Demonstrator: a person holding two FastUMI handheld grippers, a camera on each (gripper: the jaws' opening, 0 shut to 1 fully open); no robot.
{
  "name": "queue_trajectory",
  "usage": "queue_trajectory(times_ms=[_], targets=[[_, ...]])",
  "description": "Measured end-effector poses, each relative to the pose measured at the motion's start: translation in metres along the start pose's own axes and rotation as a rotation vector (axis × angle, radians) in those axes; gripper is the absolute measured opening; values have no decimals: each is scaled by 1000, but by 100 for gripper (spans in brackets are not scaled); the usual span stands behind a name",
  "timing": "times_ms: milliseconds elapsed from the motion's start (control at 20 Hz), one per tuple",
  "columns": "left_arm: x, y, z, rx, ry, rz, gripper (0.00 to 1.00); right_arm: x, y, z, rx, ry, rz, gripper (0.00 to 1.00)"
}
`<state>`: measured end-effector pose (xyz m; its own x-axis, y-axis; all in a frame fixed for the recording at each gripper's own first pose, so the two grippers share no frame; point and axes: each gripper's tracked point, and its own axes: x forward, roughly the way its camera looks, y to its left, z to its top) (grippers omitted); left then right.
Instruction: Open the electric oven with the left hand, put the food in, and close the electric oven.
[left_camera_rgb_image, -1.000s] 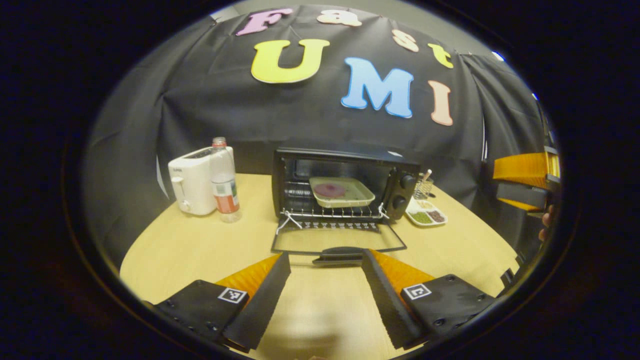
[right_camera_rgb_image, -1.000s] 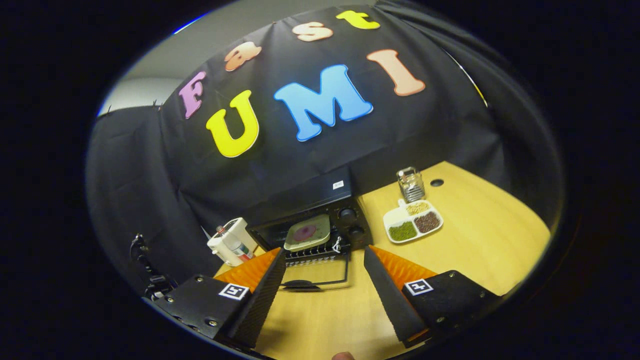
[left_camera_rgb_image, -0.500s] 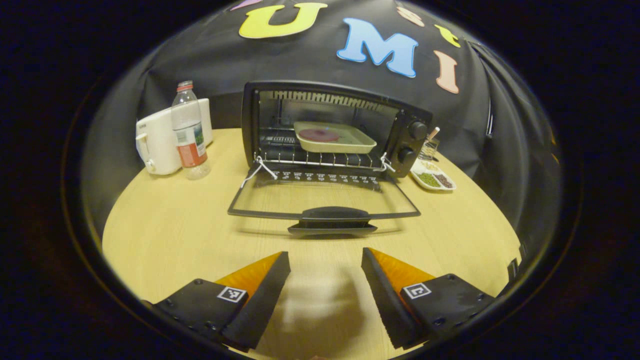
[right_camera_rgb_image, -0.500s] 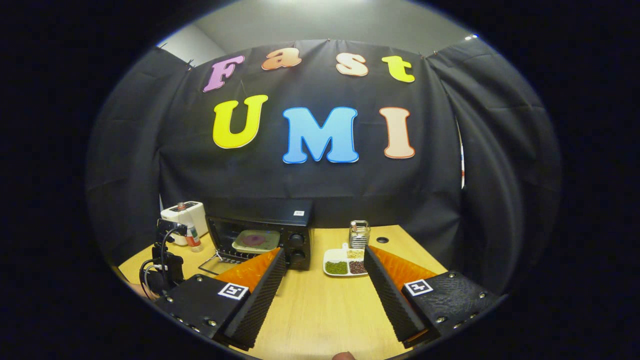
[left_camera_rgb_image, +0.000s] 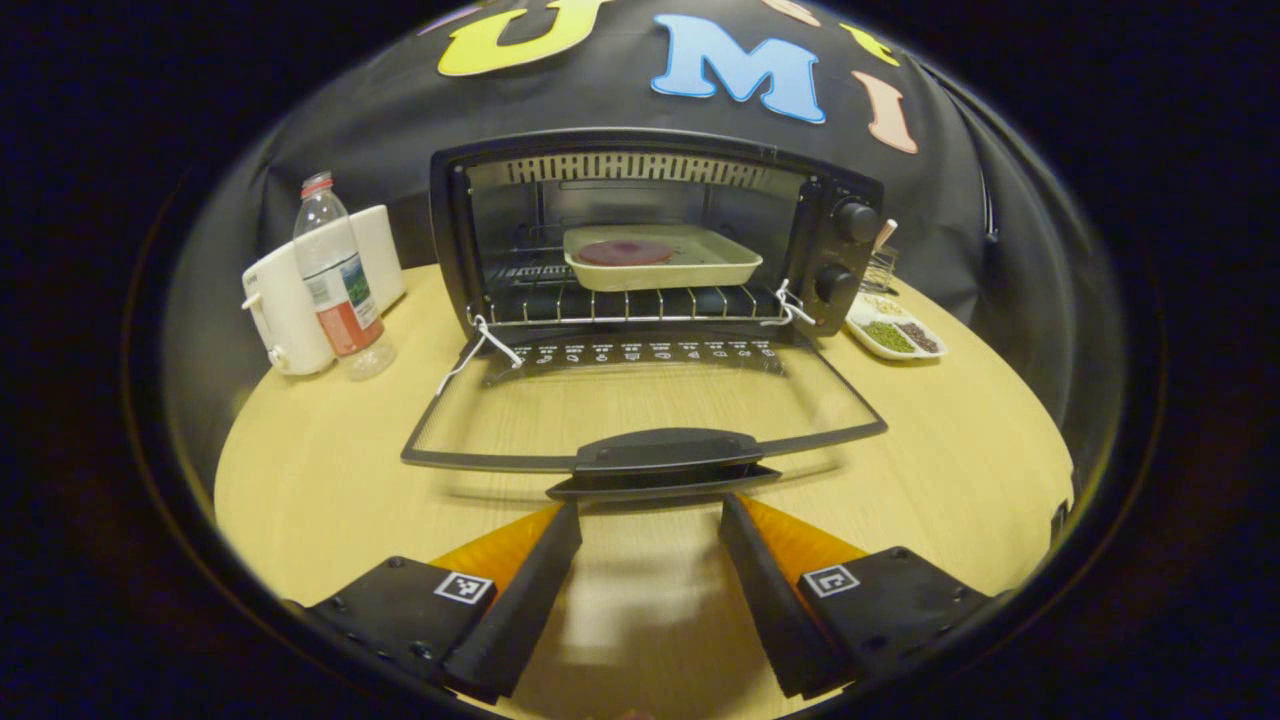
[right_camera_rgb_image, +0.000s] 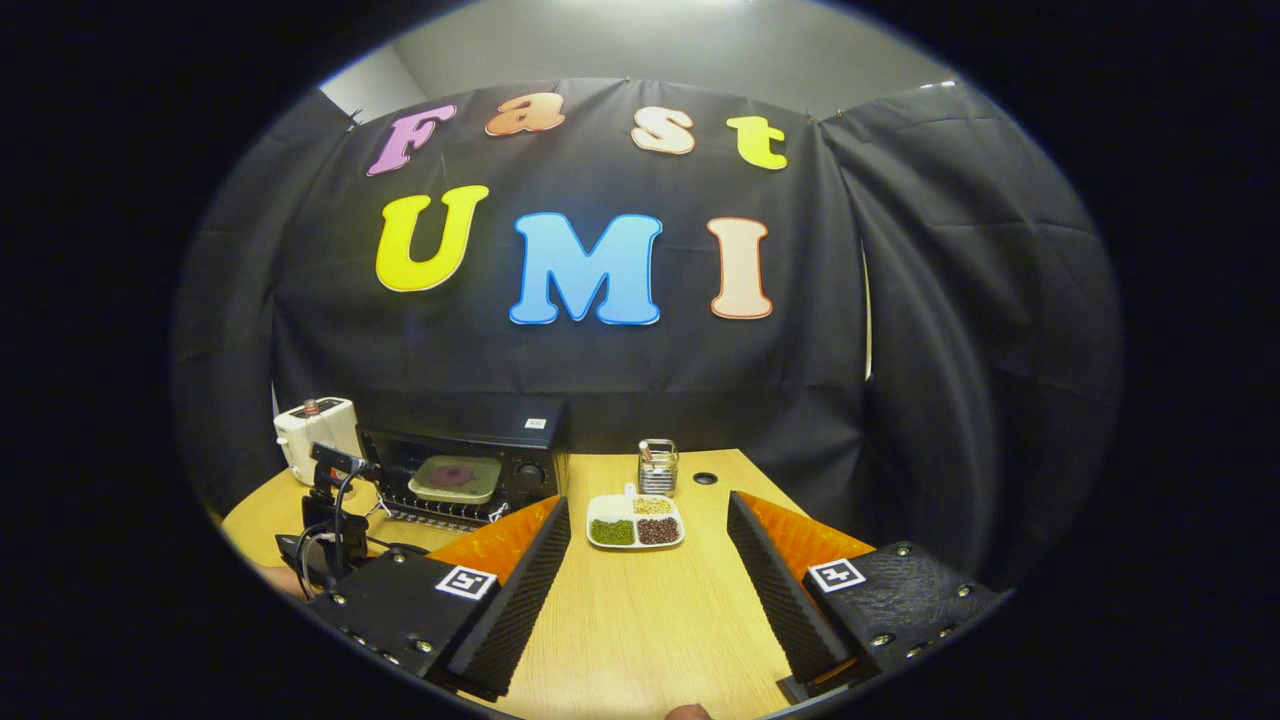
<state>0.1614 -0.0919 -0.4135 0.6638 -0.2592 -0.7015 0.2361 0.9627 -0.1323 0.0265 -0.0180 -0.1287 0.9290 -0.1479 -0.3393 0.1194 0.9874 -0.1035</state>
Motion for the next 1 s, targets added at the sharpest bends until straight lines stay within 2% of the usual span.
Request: queue_trajectory(times_ms=[250,300,350,500,550,650,700,1000], targets=[[-7,0,9,-31,-30,19,96,-5,7,5,-27,-19,-2,97],[-12,0,16,-26,-52,20,100,-6,9,4,-26,-21,4,96],[-17,0,22,-24,-73,20,96,-7,11,3,-25,-23,12,94],[-32,0,55,-34,-139,17,96,-10,15,-2,-22,-16,30,95],[-34,0,65,-37,-163,16,93,-10,18,-2,-17,-16,37,95],[-39,1,82,-24,-198,16,100,-8,21,-1,-8,-14,44,95],[-40,1,90,-15,-209,18,96,-7,22,-3,-6,-11,45,94],[-40,4,140,20,-297,20,96,-3,19,-9,22,6,23,95]])
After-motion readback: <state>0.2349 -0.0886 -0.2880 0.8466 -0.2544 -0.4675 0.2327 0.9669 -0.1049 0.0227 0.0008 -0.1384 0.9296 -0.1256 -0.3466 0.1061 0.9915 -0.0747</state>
